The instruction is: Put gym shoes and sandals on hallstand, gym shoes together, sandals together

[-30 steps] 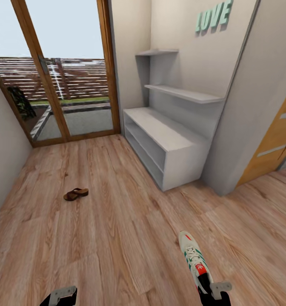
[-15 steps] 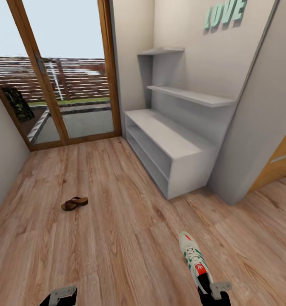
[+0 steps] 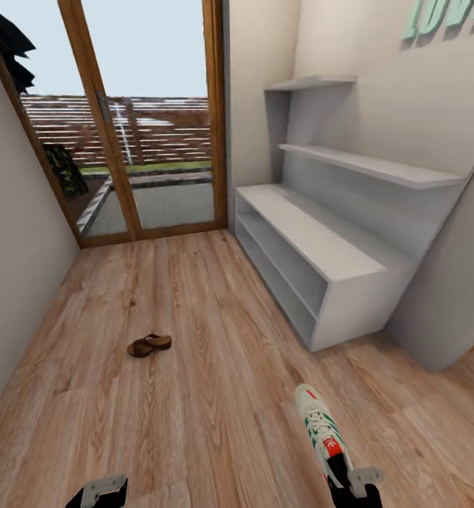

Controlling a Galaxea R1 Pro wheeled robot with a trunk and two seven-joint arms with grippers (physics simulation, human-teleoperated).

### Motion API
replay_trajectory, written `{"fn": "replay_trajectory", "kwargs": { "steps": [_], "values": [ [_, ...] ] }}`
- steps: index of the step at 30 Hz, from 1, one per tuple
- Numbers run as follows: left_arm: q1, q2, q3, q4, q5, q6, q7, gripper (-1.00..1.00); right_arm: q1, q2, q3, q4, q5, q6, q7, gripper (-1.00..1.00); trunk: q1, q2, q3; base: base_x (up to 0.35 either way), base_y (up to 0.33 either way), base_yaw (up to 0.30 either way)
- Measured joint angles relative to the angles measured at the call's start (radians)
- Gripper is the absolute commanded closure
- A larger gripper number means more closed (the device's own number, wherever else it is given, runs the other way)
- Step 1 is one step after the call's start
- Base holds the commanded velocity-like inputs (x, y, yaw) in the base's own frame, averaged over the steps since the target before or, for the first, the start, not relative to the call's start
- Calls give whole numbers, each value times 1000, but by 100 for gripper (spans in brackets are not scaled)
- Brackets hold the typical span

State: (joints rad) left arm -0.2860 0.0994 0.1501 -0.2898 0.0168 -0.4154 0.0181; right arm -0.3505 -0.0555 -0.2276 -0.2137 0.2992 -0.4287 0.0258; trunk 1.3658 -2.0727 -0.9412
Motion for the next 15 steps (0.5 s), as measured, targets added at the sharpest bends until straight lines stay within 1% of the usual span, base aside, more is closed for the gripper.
{"fn": "replay_trajectory", "kwargs": {
  "steps": [11,15],
  "values": [
    [0,0,0,0,0,0,0,-100,0,0,0,0,0,0,0,100,0,0,0,287,192,277],
    [0,0,0,0,0,0,0,-100,0,0,0,0,0,0,0,100,0,0,0,300,153,278]
  ]
}}
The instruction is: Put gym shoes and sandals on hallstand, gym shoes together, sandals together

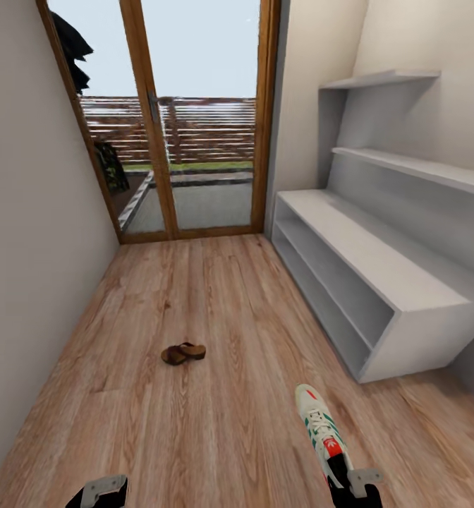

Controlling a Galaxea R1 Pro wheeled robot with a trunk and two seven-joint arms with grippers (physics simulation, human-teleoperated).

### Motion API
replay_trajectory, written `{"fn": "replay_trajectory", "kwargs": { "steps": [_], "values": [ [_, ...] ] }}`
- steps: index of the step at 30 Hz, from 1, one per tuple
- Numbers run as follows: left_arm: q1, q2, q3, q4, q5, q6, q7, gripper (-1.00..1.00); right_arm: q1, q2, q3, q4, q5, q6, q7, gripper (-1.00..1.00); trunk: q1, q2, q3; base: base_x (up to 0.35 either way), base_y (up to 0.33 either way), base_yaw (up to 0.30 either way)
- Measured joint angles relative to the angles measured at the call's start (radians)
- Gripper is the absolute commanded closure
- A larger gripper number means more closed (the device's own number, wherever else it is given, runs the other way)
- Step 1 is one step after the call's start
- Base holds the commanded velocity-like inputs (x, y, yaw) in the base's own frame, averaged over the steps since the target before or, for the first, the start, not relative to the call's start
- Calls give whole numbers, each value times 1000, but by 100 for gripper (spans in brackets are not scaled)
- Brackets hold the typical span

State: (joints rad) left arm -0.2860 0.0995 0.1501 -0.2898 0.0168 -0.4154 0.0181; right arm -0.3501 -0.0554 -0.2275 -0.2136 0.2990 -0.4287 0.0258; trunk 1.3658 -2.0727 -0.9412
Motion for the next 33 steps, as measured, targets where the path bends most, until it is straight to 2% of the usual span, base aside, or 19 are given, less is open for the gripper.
{"fn": "replay_trajectory", "kwargs": {
  "steps": [12,33],
  "values": [
    [0,0,0,0,0,0,0,-100,-1,0,0,0,-2,0,-1,100,0,0,0,330,36,255],
    [0,0,0,0,0,-1,0,-100,0,0,0,-2,-3,0,0,100,0,0,0,338,0,10]
  ]
}}
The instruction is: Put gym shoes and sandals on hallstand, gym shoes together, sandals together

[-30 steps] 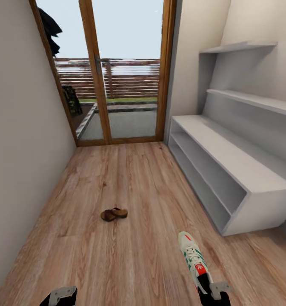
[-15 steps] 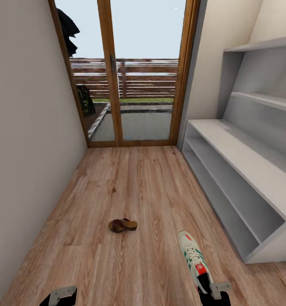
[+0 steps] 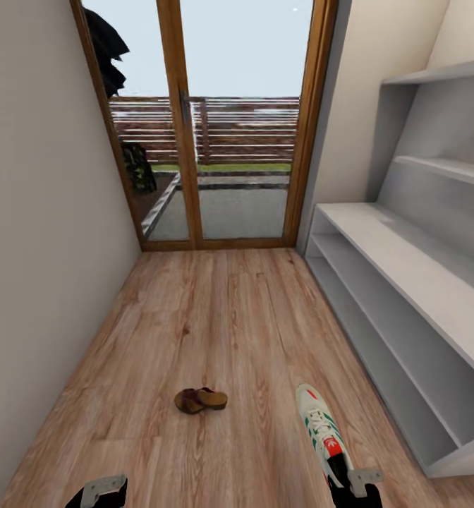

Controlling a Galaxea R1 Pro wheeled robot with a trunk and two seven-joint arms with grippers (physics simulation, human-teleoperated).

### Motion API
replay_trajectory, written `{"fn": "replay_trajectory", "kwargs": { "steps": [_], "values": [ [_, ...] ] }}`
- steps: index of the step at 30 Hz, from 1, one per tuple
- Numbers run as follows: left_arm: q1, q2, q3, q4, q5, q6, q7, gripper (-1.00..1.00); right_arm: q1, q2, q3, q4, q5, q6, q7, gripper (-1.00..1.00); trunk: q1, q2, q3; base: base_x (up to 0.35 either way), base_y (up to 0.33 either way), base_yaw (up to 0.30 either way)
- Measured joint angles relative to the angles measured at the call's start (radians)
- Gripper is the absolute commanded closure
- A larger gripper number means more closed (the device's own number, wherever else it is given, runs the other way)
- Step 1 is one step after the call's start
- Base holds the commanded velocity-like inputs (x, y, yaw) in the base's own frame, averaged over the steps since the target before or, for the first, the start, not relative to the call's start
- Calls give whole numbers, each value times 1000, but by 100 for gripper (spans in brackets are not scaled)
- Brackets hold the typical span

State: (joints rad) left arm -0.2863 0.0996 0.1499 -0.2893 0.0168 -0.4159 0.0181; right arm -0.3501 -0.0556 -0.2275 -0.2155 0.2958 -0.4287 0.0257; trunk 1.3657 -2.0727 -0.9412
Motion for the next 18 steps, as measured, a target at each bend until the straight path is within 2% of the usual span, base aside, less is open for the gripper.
{"fn": "replay_trajectory", "kwargs": {
  "steps": [8,18],
  "values": [
    [0,0,0,0,0,-1,0,-100,0,0,0,0,0,0,0,100,0,0,0,333,-22,0],
    [0,0,0,0,0,-1,0,-100,0,0,0,0,0,0,0,100,0,0,0,277,-150,0]
  ]
}}
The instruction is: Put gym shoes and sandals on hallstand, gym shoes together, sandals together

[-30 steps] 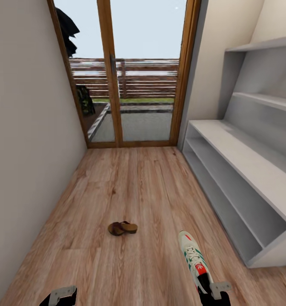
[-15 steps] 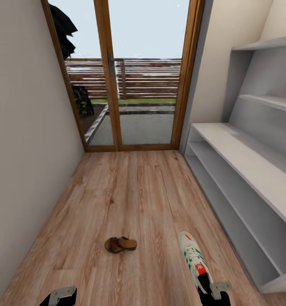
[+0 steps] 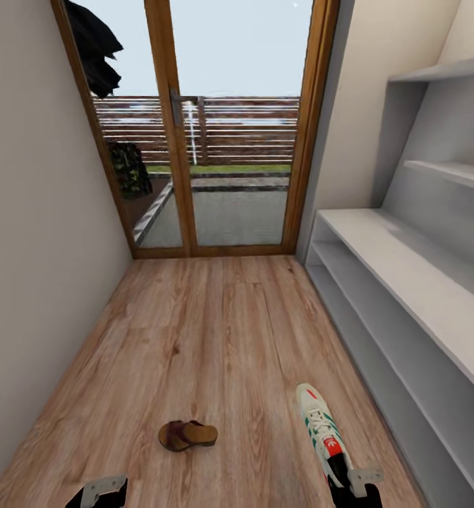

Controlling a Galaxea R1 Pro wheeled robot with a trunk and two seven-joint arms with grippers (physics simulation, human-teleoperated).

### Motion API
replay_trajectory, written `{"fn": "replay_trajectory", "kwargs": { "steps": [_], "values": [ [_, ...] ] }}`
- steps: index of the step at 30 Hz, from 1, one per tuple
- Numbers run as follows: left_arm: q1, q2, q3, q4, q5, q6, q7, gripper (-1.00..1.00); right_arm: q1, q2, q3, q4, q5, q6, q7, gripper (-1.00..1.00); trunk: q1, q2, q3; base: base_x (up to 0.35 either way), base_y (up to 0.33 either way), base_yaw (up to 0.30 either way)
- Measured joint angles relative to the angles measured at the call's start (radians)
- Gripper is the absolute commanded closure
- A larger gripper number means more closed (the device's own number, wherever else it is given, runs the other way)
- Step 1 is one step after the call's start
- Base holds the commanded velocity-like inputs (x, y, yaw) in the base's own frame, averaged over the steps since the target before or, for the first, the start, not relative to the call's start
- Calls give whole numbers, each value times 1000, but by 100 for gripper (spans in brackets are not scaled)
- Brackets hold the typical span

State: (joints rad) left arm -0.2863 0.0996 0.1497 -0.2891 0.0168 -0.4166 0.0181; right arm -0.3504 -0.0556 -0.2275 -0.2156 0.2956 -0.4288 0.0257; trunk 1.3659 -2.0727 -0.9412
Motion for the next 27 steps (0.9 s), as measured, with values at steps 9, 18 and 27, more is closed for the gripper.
{"fn": "replay_trajectory", "kwargs": {
  "steps": [9,18,27],
  "values": [
    [0,0,0,0,0,0,0,-100,0,0,0,0,0,0,0,100,0,0,0,240,-185,0],
    [0,0,0,0,0,1,0,-100,0,0,0,1,0,0,-1,100,0,0,0,212,-210,4],
    [0,0,0,0,0,0,0,-100,0,0,0,2,0,0,-1,100,0,0,0,159,-239,88]
  ]
}}
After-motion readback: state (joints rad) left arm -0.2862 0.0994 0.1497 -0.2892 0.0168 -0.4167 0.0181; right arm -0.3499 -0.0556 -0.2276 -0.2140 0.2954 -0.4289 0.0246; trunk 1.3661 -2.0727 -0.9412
